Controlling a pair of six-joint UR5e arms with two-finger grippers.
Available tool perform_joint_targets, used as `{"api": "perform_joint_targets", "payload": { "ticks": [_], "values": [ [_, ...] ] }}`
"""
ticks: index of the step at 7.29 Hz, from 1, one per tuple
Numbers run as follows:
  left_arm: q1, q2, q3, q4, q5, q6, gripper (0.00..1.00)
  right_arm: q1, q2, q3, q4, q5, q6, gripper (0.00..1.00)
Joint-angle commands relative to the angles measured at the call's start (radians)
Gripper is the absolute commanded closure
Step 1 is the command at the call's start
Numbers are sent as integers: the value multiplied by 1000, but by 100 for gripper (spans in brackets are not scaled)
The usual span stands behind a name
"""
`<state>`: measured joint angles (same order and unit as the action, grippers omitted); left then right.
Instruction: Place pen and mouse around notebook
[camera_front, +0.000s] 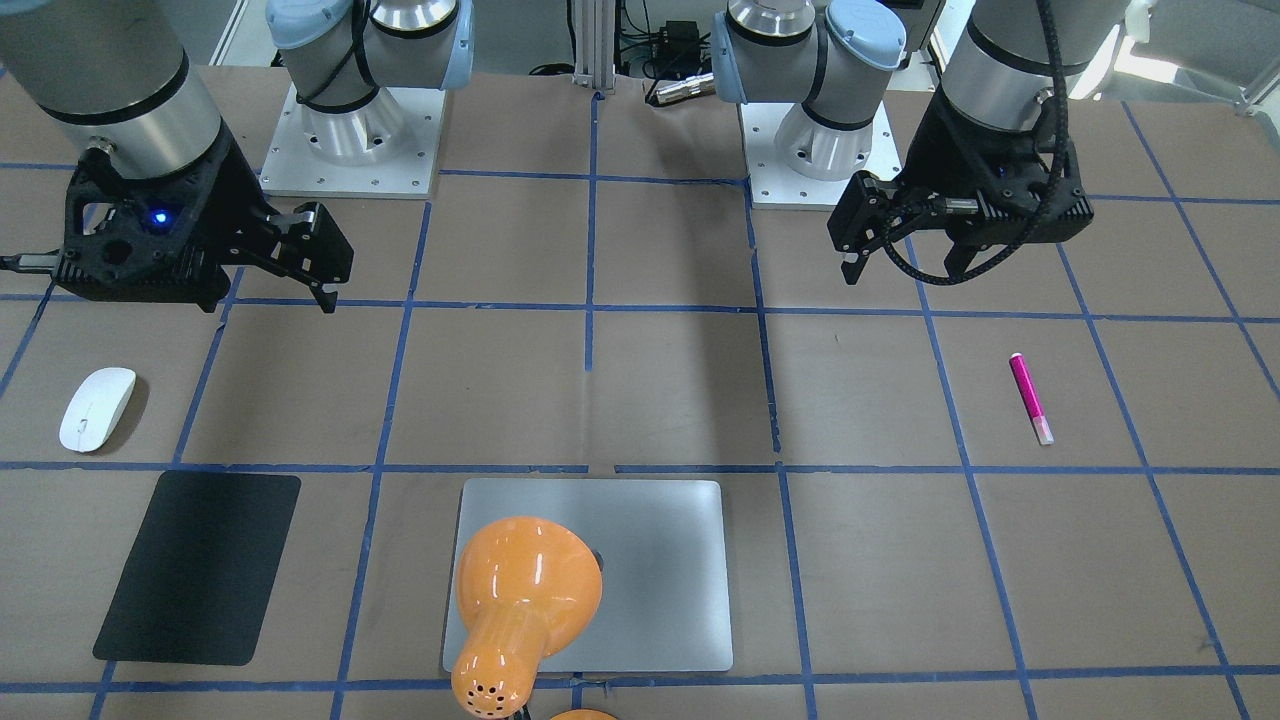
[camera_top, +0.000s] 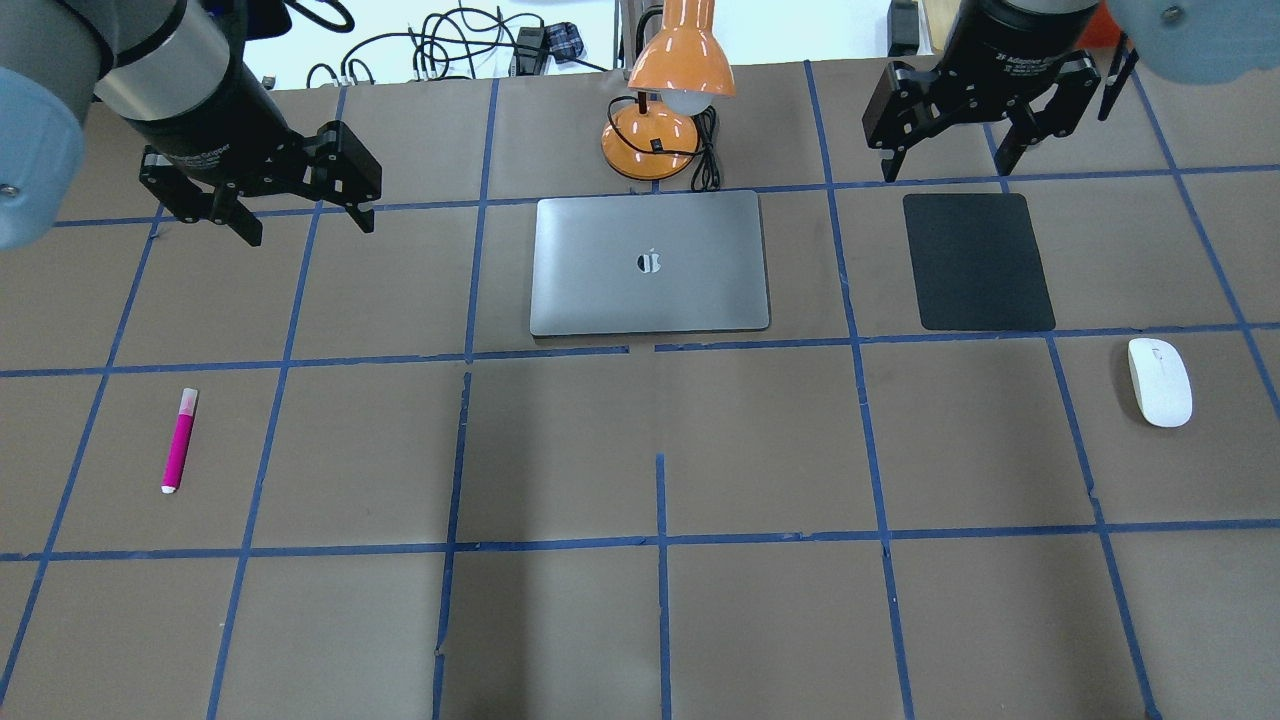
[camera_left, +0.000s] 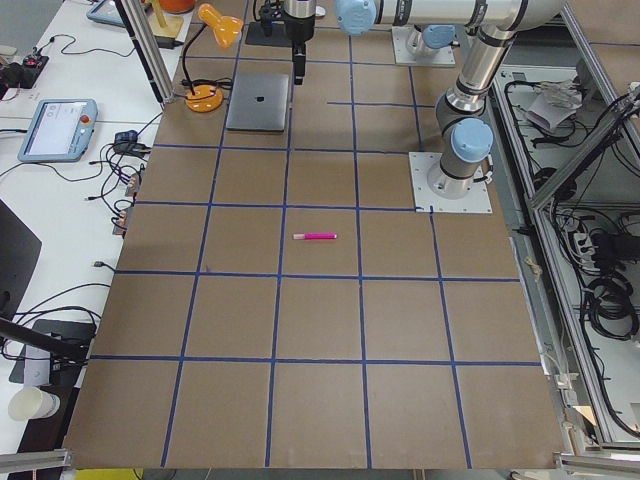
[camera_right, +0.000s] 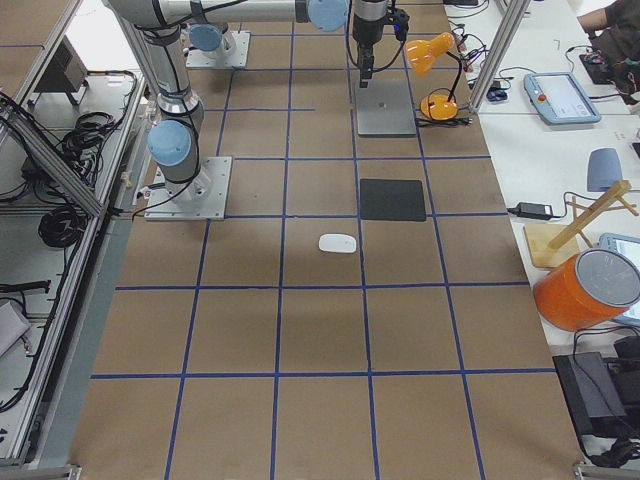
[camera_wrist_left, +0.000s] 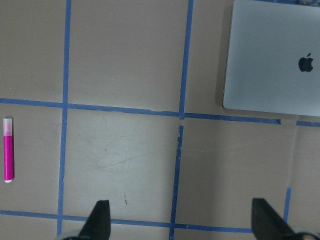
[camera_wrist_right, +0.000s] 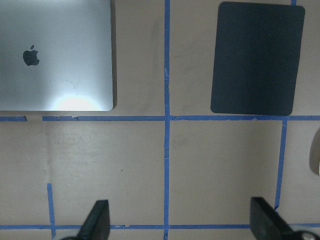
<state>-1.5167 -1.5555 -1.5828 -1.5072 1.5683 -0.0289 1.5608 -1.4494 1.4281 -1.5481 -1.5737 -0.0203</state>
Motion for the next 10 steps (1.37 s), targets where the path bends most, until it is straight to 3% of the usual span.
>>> {"api": "perform_joint_targets", "payload": {
  "ticks": [1, 2, 3, 4, 7, 8, 10],
  "values": [
    [35, -9, -17, -7, 19, 4, 0, -27, 29, 21, -13, -24, -56, 0],
    [127, -15, -64, 2, 18, 15, 0, -91, 62, 73, -51, -114, -116, 0],
    [232, -23, -125, 8, 15, 140, 0, -201, 70, 150, -155, -124, -145, 0],
    [319, -41, -203, 100, 16, 294, 0, -306, 70, 225, -234, -121, -276, 0],
    [598, -168, -535, 735, -1, 758, 0, -572, 113, 533, -679, -108, -550, 0],
    [631, -211, -566, 777, 1, 768, 0, -612, 144, 570, -737, -106, -559, 0],
    [636, -300, -548, 789, 12, 764, 0, -678, 201, 583, -736, -24, -642, 0]
  ]
}}
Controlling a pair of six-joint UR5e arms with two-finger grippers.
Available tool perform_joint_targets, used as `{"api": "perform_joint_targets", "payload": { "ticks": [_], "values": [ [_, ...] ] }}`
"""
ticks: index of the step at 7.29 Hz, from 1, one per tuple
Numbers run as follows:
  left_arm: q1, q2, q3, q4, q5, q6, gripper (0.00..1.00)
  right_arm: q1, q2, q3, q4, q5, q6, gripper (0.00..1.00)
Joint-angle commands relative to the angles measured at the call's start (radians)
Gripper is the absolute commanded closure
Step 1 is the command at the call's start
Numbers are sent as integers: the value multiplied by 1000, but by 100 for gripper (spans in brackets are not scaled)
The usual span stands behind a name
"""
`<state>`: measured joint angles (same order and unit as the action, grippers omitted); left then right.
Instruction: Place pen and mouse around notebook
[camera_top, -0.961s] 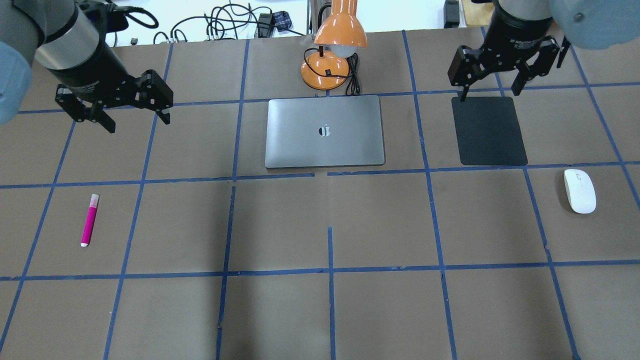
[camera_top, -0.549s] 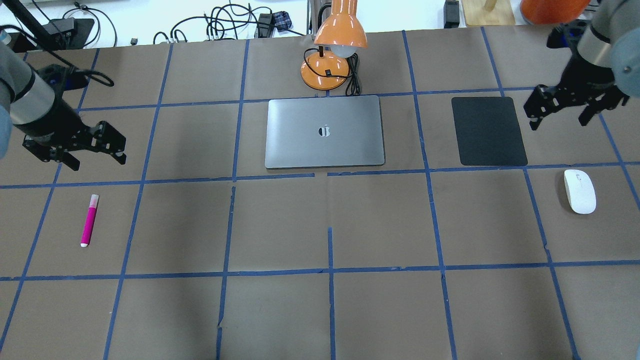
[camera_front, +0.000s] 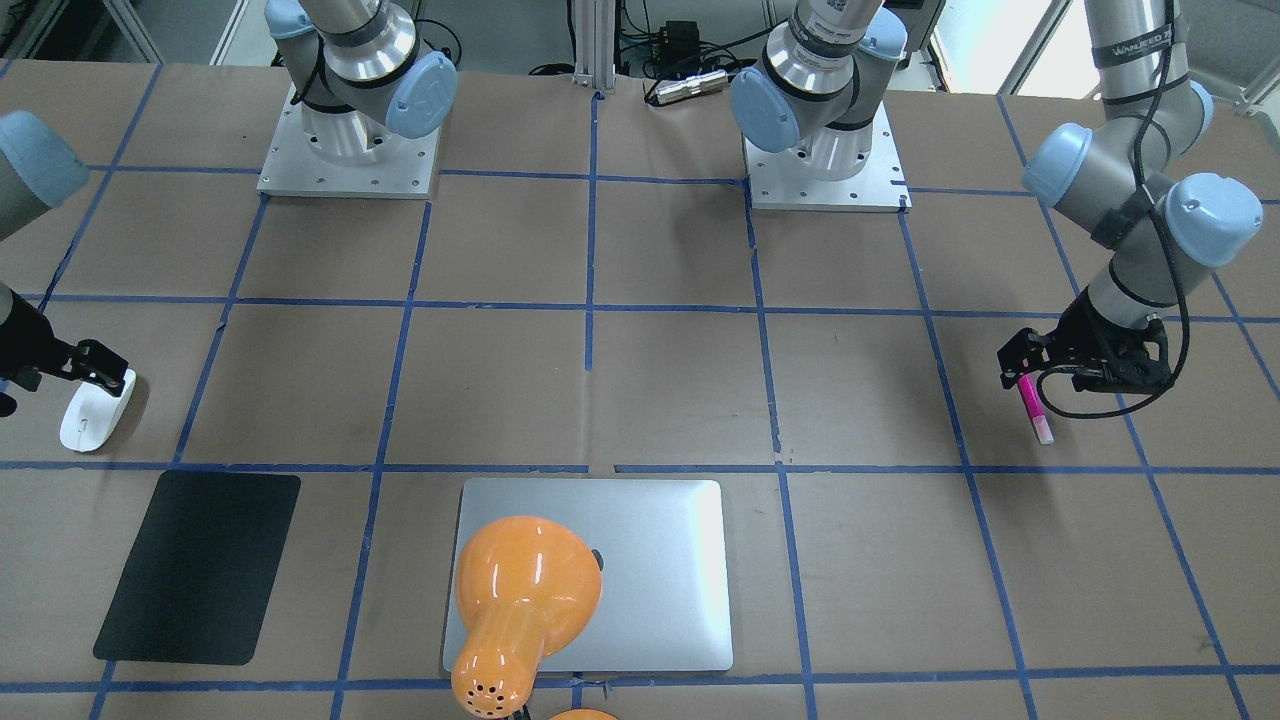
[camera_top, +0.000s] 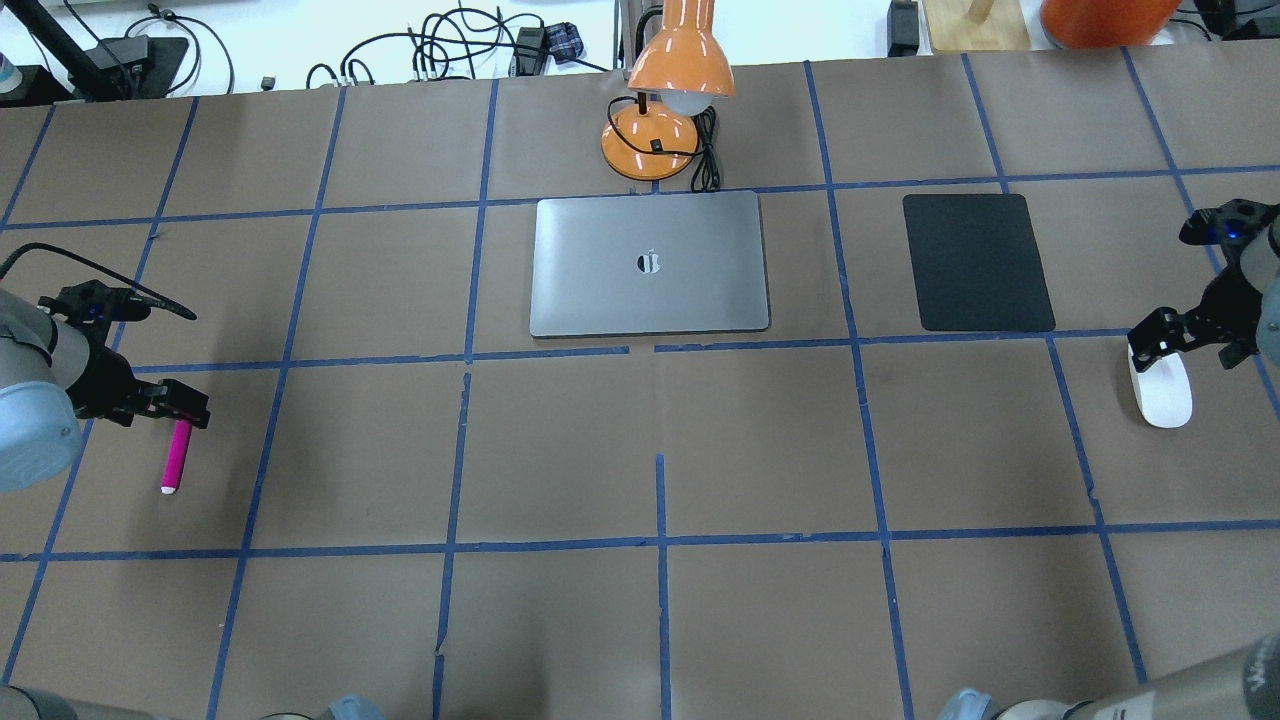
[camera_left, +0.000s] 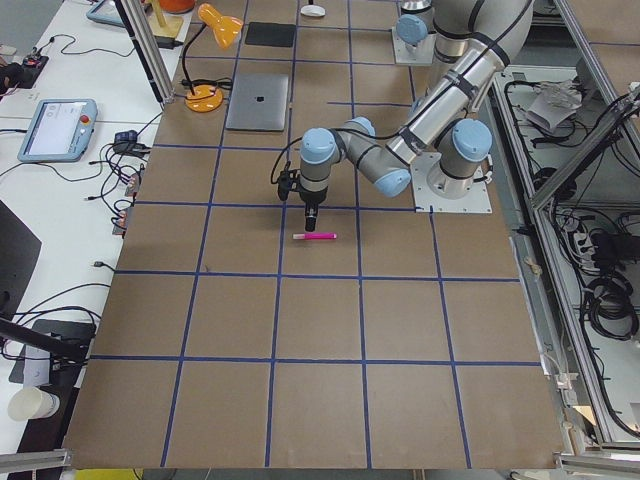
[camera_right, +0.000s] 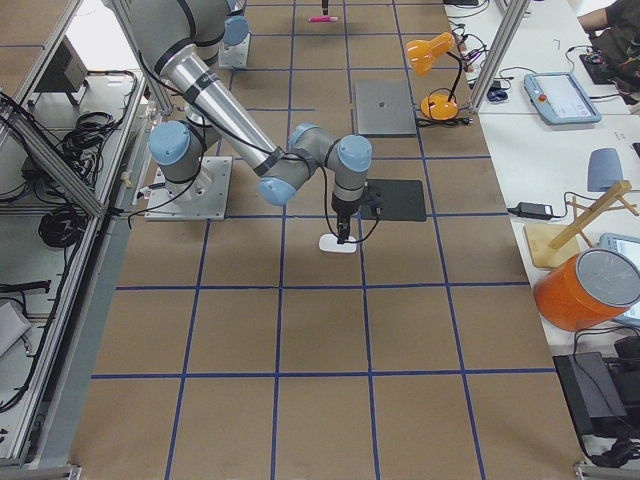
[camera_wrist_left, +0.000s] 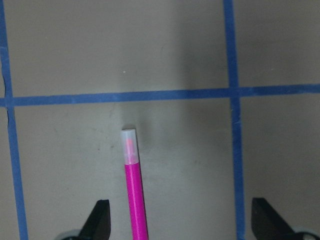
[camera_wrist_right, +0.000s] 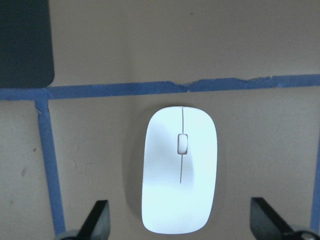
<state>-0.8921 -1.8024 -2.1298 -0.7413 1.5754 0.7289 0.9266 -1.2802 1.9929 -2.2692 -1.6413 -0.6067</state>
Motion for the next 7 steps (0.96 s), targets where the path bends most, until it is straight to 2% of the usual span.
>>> {"api": "perform_joint_targets", "payload": {
  "ticks": [1, 2, 3, 4, 5, 6, 7],
  "values": [
    [12, -78, -1, 61, 5, 9, 6, -48, 24, 26, -19, 38, -45, 0],
    [13, -97, 1, 100, 5, 15, 6, -48, 33, 30, -23, 47, -42, 0],
    [13, -103, 1, 111, 8, 12, 32, -48, 50, 34, -30, 46, -41, 0],
    [15, -100, -2, 112, 5, 14, 75, -48, 74, 32, -32, 46, -41, 0],
    [15, -95, -1, 114, -3, 14, 96, -46, 88, 27, -44, 44, -41, 0],
    [15, -91, -5, 112, -6, 14, 100, -37, 87, 23, -65, 44, -39, 0],
    [15, -91, -9, 112, -8, 14, 100, -35, 85, 21, -88, 46, -41, 6]
  ]
}}
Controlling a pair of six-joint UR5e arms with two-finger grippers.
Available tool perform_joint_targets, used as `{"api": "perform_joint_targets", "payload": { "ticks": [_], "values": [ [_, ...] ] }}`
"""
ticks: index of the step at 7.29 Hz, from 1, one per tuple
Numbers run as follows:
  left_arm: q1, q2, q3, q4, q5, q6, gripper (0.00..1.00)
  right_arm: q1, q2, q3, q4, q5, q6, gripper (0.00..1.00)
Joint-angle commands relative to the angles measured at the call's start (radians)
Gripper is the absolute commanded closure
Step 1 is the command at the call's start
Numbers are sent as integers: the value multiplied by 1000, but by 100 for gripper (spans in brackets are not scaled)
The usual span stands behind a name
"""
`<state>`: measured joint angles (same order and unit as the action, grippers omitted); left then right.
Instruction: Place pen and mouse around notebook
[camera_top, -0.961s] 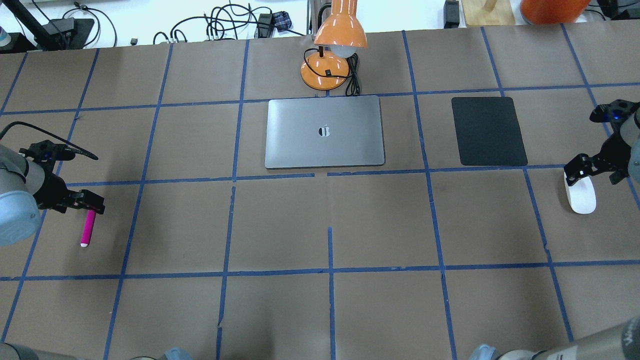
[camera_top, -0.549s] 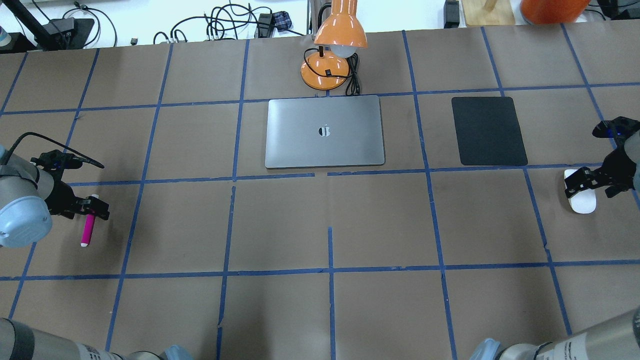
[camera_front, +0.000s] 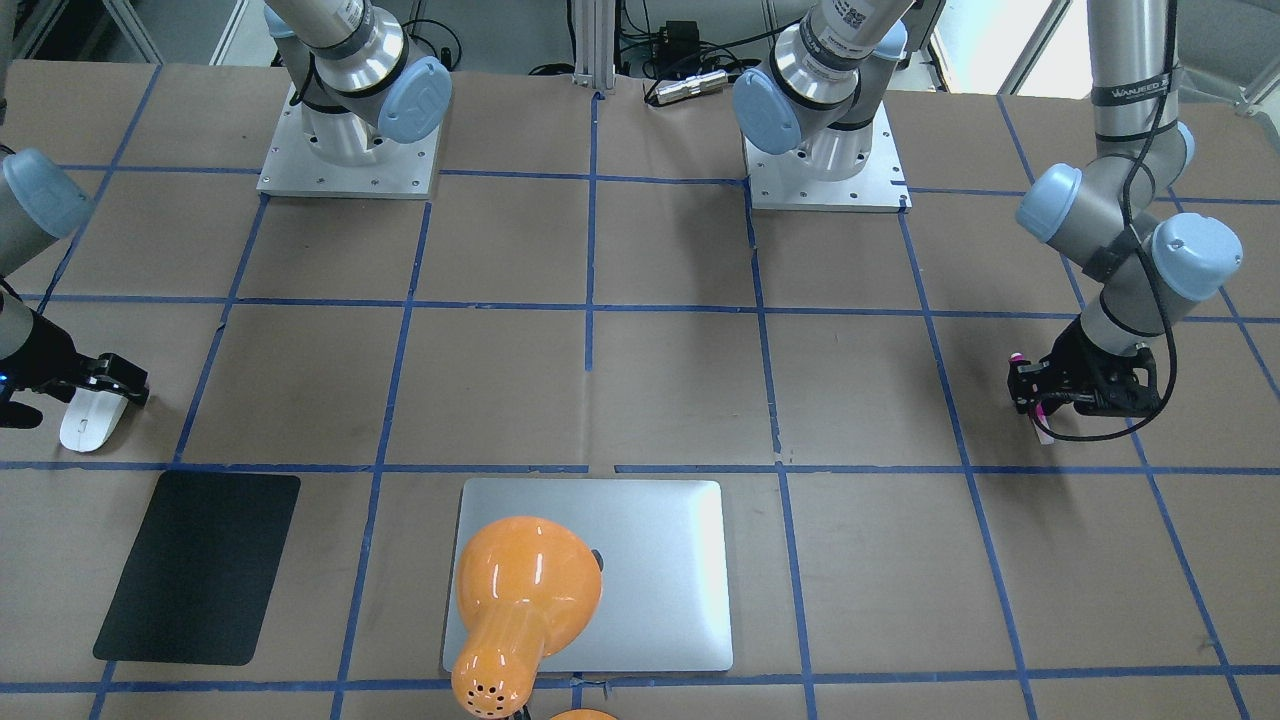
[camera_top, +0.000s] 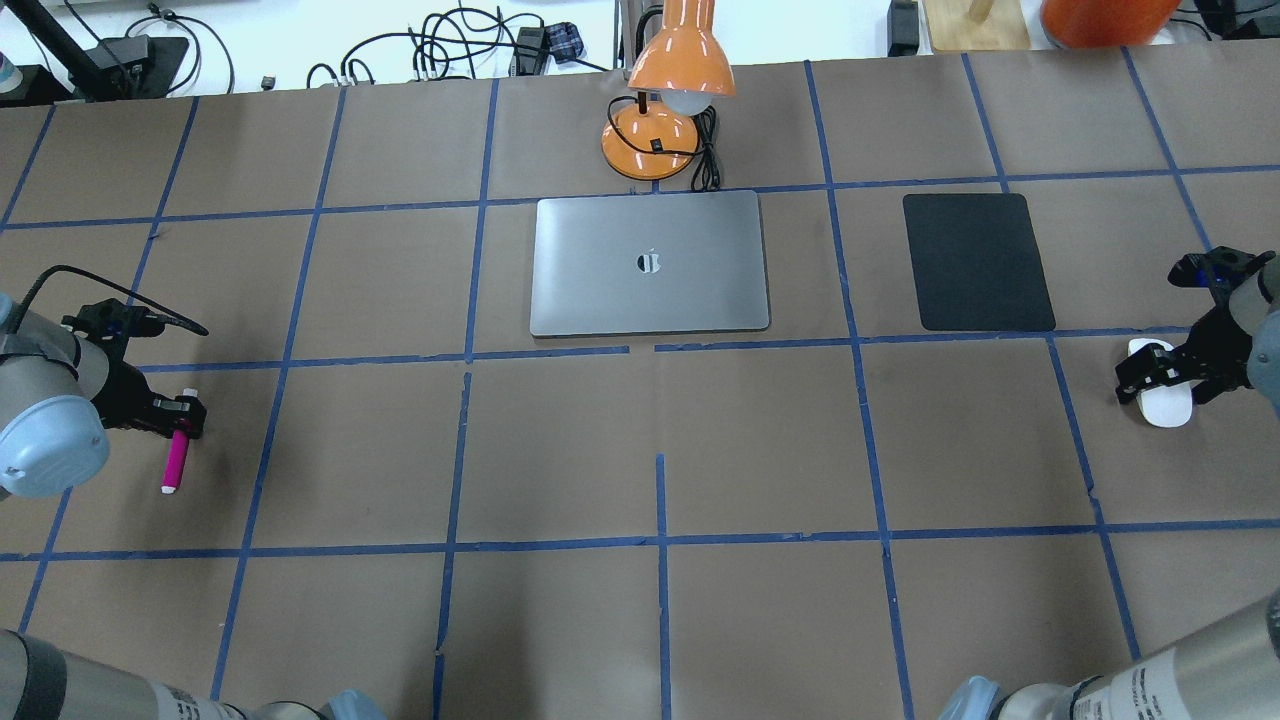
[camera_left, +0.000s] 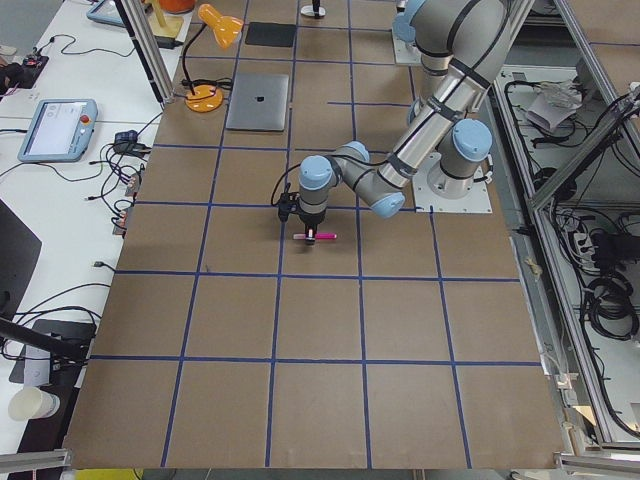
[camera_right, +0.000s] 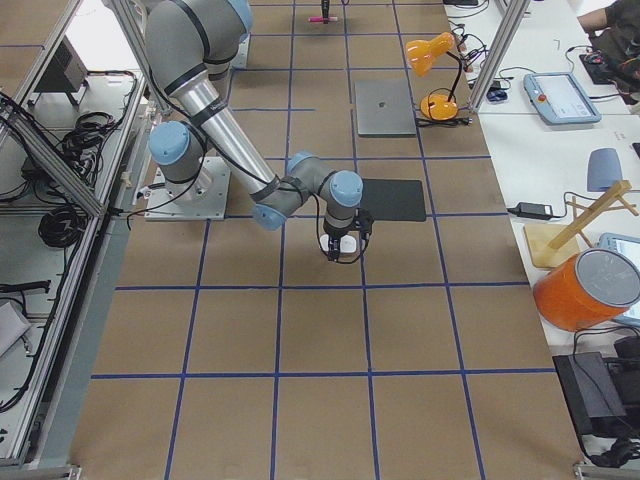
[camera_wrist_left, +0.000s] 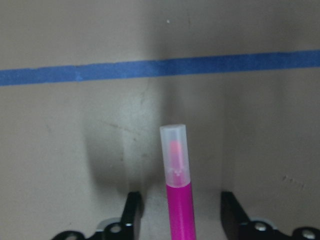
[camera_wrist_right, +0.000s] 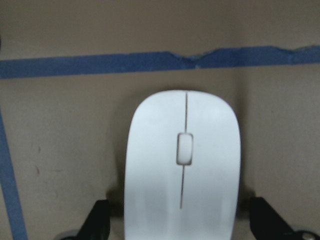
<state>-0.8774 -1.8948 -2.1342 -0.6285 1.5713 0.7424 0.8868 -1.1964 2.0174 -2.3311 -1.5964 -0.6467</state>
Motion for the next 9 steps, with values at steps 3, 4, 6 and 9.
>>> {"api": "perform_joint_targets", "payload": {
  "ticks": [3, 4, 6, 9],
  "values": [
    [-21, 34, 20, -64, 13, -47, 100, 6, -11, -3, -22, 1, 21, 45],
    [-56, 61, 69, -180, 6, -201, 100, 6, -15, -5, -22, 1, 21, 54],
    [-246, 140, 153, -368, 1, -603, 100, 81, -60, -60, 2, -2, 107, 59],
    [-571, 139, 232, -451, -11, -1434, 100, 323, 44, -349, 197, 4, 364, 58]
  ]
}}
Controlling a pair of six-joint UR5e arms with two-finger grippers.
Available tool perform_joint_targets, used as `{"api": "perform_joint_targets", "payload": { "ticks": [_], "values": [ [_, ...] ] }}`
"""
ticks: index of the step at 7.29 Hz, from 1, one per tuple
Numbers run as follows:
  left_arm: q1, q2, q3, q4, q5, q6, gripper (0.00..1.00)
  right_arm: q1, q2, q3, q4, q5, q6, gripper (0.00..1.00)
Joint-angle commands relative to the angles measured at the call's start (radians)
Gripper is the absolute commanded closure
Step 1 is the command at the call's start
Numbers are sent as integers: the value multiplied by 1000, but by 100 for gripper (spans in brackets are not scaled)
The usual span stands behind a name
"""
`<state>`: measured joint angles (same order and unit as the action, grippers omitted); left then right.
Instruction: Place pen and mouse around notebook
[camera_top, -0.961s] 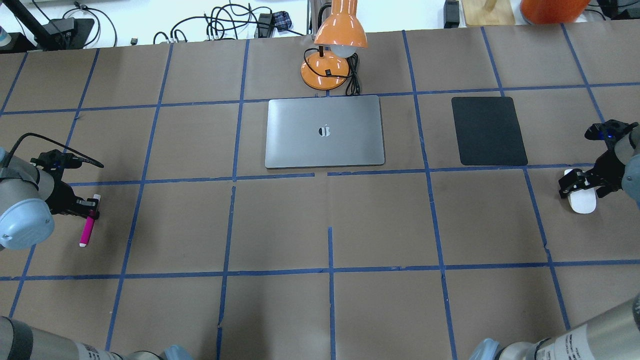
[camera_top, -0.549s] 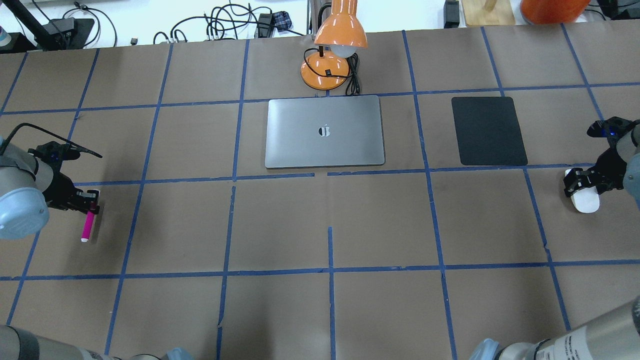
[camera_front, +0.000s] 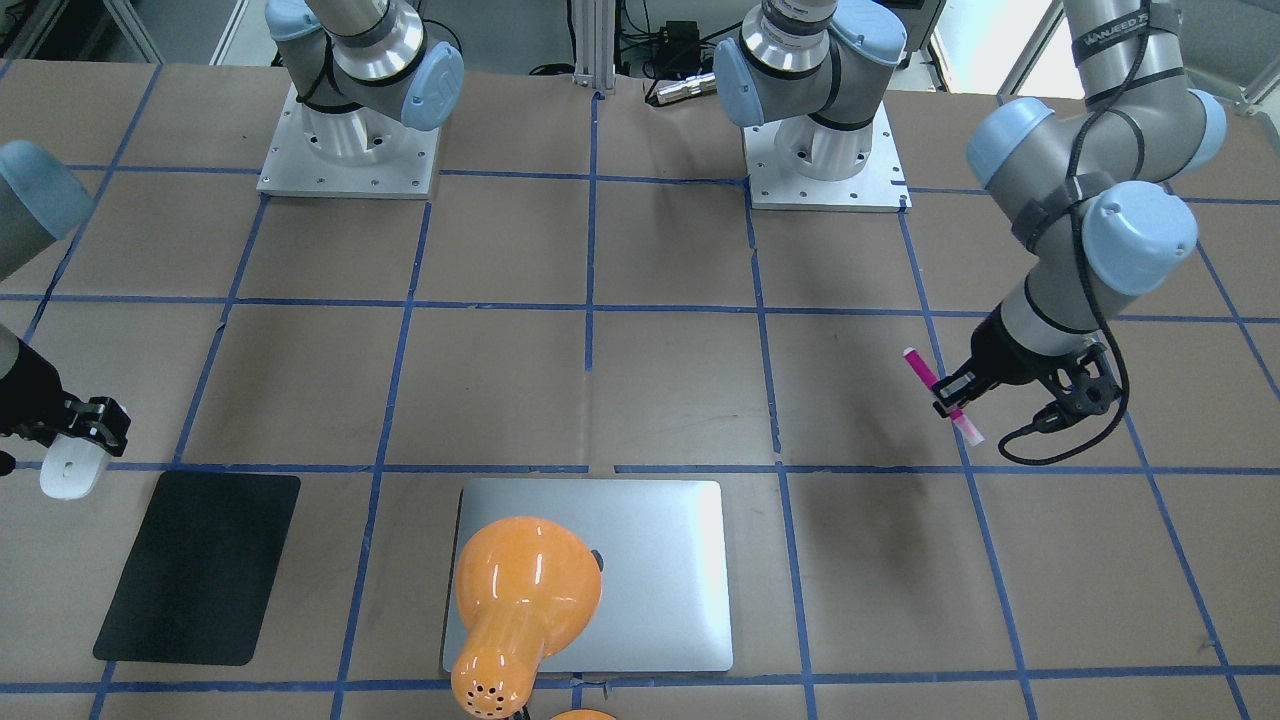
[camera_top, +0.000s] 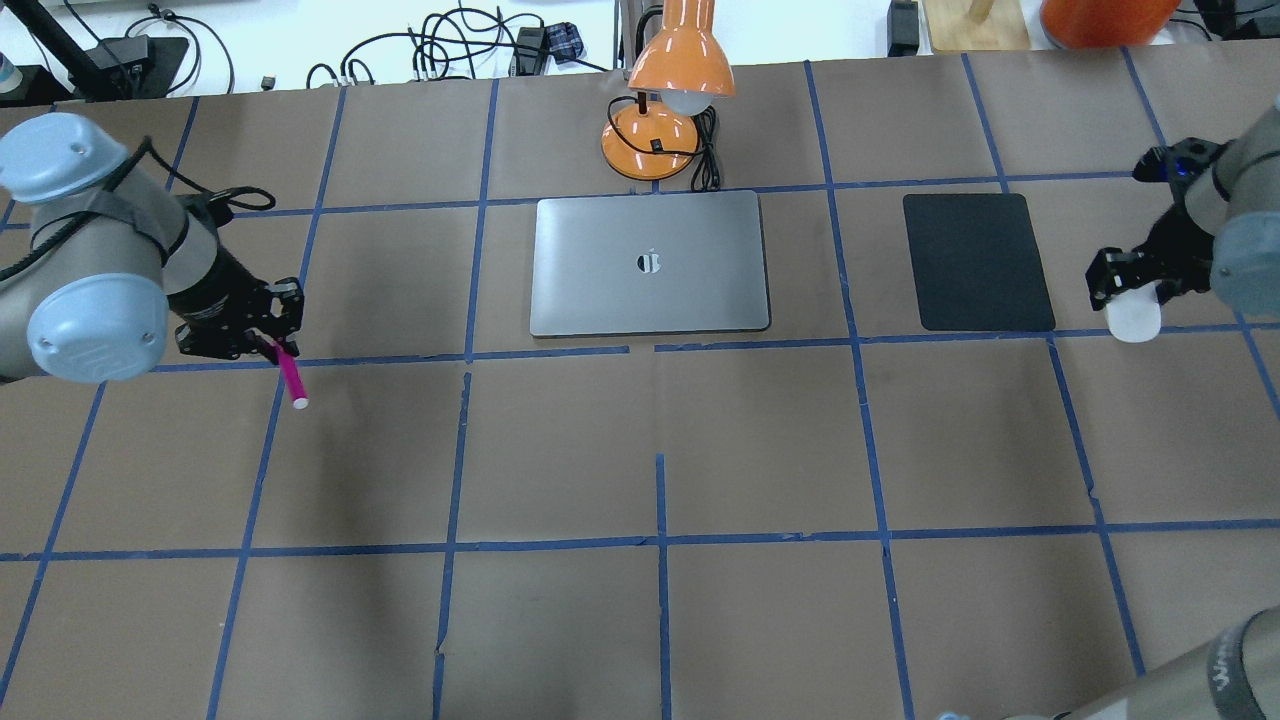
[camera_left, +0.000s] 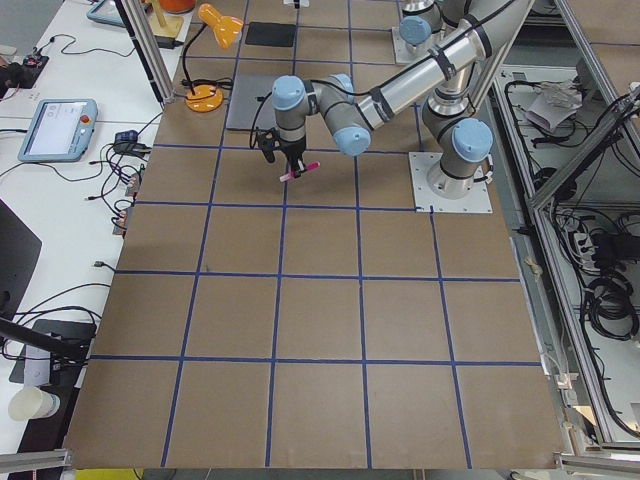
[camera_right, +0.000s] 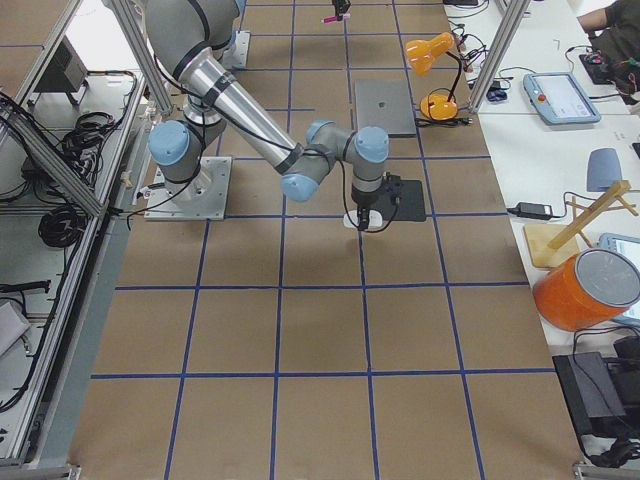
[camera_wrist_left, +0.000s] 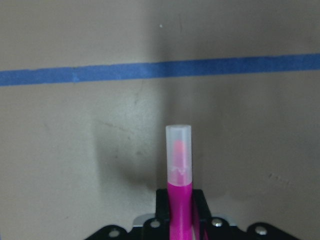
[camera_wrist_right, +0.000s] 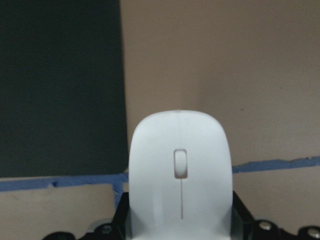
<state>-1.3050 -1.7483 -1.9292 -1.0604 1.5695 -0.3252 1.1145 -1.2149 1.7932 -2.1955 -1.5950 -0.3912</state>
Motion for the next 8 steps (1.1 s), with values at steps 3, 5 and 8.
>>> {"api": "perform_joint_targets", "payload": {
  "ticks": [3, 5, 8],
  "values": [
    [-486, -65, 79, 31, -25, -1052, 100, 137, 245, -247, 62, 67, 164, 57],
    [-607, -147, 76, 83, -17, -1292, 100, 174, 248, -239, 63, 56, 190, 54],
    [-689, -266, 73, 189, -20, -1460, 100, 174, 259, -242, 56, 66, 192, 0]
  ]
}}
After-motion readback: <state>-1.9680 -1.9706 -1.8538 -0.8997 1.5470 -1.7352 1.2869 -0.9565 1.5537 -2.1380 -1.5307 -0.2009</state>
